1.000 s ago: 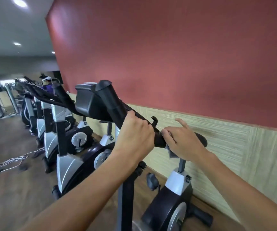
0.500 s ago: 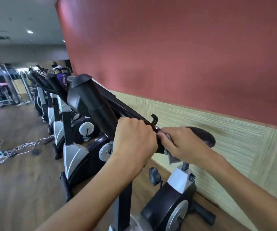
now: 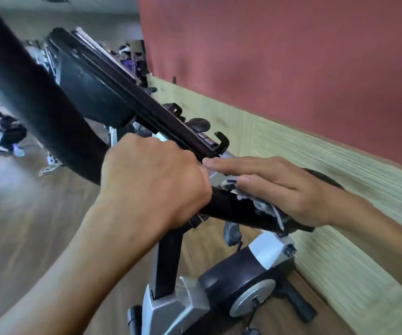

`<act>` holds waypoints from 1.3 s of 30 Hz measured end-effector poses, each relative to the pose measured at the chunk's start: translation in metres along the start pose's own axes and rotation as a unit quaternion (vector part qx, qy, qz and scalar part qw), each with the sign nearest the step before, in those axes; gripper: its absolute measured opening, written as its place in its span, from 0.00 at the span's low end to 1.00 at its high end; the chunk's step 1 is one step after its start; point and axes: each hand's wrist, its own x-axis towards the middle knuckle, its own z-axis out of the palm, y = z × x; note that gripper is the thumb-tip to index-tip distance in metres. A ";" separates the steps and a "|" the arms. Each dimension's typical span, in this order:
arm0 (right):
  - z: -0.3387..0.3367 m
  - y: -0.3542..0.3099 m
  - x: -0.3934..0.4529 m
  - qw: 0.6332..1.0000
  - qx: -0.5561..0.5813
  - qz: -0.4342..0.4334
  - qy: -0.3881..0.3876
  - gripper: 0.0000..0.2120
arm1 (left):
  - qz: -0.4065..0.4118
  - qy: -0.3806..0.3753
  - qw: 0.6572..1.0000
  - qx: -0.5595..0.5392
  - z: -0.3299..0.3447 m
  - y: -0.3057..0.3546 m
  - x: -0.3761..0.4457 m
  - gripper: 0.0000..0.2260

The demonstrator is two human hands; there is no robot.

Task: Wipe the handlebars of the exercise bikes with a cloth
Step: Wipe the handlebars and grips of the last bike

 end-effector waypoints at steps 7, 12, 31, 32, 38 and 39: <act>-0.016 0.080 -0.037 0.982 0.009 -0.165 -0.092 0.30 | -0.141 -0.016 0.988 0.060 -0.004 0.025 0.005 0.20; -0.012 0.063 0.004 0.964 0.008 -0.246 -0.097 0.27 | -0.177 -0.067 0.978 0.086 -0.008 0.030 0.008 0.23; -0.012 0.091 -0.020 0.925 0.074 -0.363 -0.087 0.32 | -0.292 -0.029 0.954 0.068 0.004 0.045 0.003 0.30; -0.015 0.102 -0.025 0.916 0.075 -0.387 -0.077 0.30 | -0.305 -0.021 0.950 0.068 0.006 0.047 0.003 0.29; -0.011 0.158 -0.005 0.903 0.230 -0.361 -0.030 0.17 | -0.445 0.155 0.863 -0.185 -0.002 0.091 0.012 0.21; -0.014 0.164 0.002 0.911 0.279 -0.303 -0.028 0.17 | -0.458 0.150 0.852 -0.206 -0.007 0.105 0.018 0.20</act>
